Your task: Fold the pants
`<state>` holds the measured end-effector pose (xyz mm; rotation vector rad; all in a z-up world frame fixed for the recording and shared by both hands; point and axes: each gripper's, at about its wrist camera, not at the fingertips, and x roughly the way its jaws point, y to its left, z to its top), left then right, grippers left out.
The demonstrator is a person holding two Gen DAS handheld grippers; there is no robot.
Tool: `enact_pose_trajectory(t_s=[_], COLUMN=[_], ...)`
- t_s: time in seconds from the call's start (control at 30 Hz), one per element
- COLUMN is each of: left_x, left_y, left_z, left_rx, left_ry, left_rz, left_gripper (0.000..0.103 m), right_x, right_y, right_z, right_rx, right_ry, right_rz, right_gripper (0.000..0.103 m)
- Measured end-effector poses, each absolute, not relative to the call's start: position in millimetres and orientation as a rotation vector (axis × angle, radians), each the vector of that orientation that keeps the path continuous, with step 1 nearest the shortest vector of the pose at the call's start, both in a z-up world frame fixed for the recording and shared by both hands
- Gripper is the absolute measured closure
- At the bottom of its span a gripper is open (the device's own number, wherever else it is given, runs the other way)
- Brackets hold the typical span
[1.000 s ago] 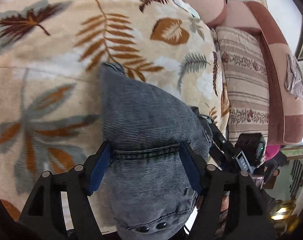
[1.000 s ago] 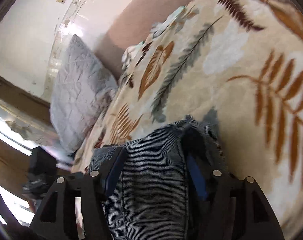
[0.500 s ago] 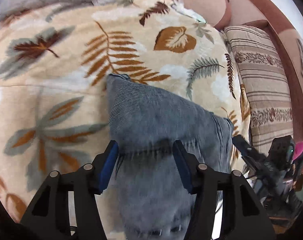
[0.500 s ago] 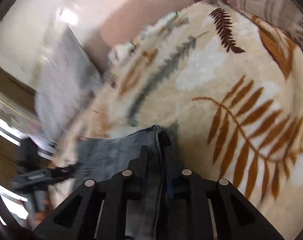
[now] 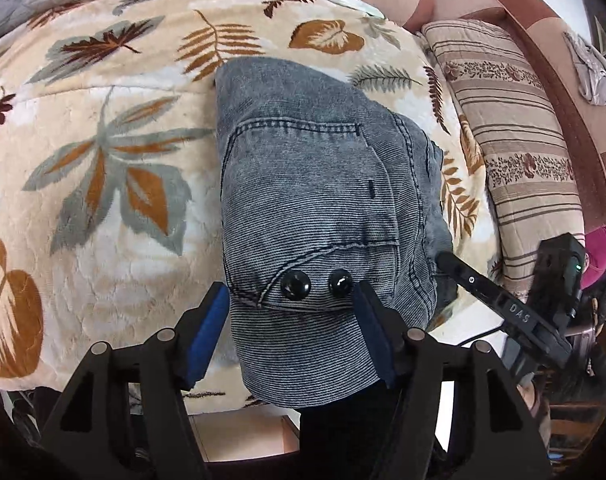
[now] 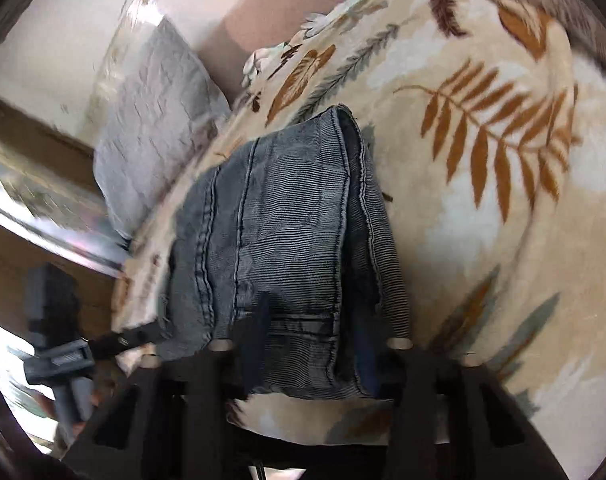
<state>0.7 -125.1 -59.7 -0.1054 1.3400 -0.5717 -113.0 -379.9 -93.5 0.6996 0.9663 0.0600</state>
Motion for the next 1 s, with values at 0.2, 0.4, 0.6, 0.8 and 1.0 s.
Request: enact_pose_trajectory(t_s=[0.2,0.4,0.6,0.8,1.0], left_x=[-7.3,-13.9,-1.6,44.7,58.1], left_y=[-129.2,-135.7,-108.8,-102.2,-140.9], left_z=[-53.1,-87.7,-67.9,-53.2,-75.1], left_rx=[-0.074,-0.032,-0.122,-0.21,-0.174], left_ry=[1.302,1.39,1.36,1.331,1.411], left_rz=[-0.557,-0.547,-0.601,-0.559,-0.555], left_gripper=[0.039,0.036,0.038,0.038,0.038], right_x=[-121.0,-111.6,-115.5,-98.4,-47.4], right_y=[-374.6,-373.5,-382.1,-420.6,-407.5], right_z=[-41.4,-88.1,-70.8,-49.2,-81.6], right_rx=[0.534,0.458,0.522,0.68,0.697], right_ry=[0.874,1.031,0.987,0.861,0.953], right_rz=[0.048,-0.024,0.01,-0.007,0.008], right_gripper=[0.095,0.094,0.08,0.055,0.088])
